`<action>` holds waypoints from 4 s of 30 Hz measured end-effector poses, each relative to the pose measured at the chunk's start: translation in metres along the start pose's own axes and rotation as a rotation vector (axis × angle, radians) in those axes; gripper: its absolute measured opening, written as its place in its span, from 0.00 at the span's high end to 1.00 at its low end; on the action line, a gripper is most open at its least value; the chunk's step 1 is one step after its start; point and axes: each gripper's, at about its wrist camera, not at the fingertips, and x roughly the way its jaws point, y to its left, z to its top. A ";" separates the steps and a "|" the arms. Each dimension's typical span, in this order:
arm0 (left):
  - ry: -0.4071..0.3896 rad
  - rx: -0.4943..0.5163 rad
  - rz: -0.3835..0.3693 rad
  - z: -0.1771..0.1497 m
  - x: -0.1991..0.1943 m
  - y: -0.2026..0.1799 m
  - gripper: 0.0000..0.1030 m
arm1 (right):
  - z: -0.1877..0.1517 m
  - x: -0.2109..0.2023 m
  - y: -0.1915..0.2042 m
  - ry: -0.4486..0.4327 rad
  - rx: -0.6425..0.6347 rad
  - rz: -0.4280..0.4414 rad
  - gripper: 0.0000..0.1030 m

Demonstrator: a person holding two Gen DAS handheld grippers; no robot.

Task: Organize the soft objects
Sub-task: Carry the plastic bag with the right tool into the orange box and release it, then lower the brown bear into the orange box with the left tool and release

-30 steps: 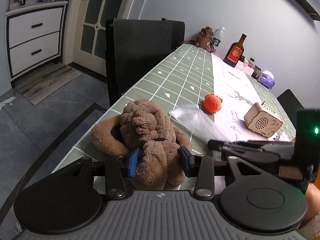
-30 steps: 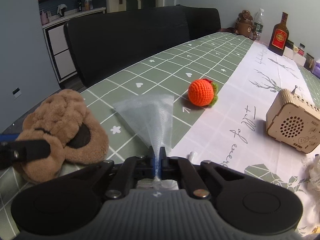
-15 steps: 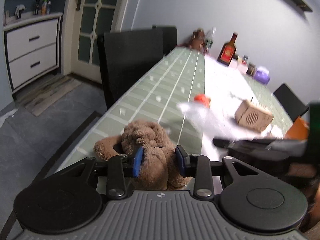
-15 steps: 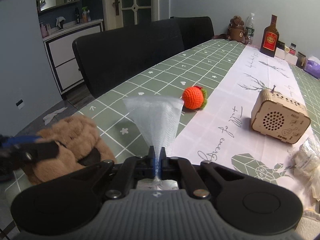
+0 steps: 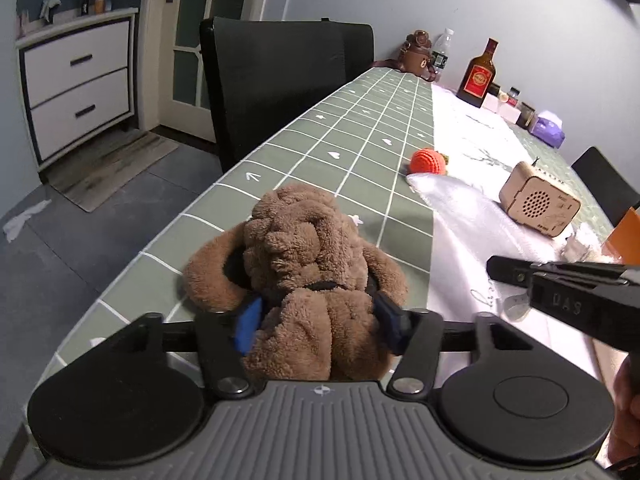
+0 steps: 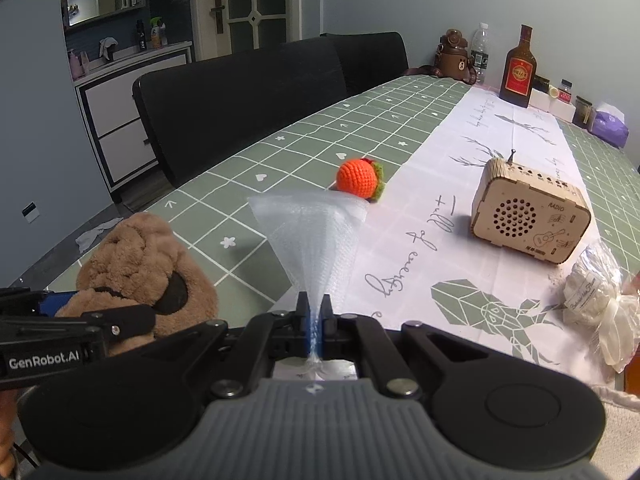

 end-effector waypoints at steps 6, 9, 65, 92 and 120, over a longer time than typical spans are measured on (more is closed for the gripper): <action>-0.045 -0.018 -0.004 0.000 -0.017 0.002 0.47 | 0.003 -0.011 0.004 -0.028 -0.019 0.007 1.00; -0.100 0.004 -0.017 0.003 -0.037 -0.005 0.47 | 0.004 -0.022 0.005 -0.054 -0.020 0.012 1.00; -0.087 0.386 -0.374 0.009 -0.007 -0.382 0.46 | -0.018 -0.043 -0.362 0.424 -0.733 -0.038 1.00; -0.009 0.414 -0.371 0.023 0.026 -0.412 0.46 | -0.033 -0.177 -0.372 0.022 -0.300 -0.382 0.08; -0.182 0.374 -0.263 0.043 -0.032 -0.379 0.08 | -0.045 -0.243 -0.328 -0.176 0.063 -0.298 0.20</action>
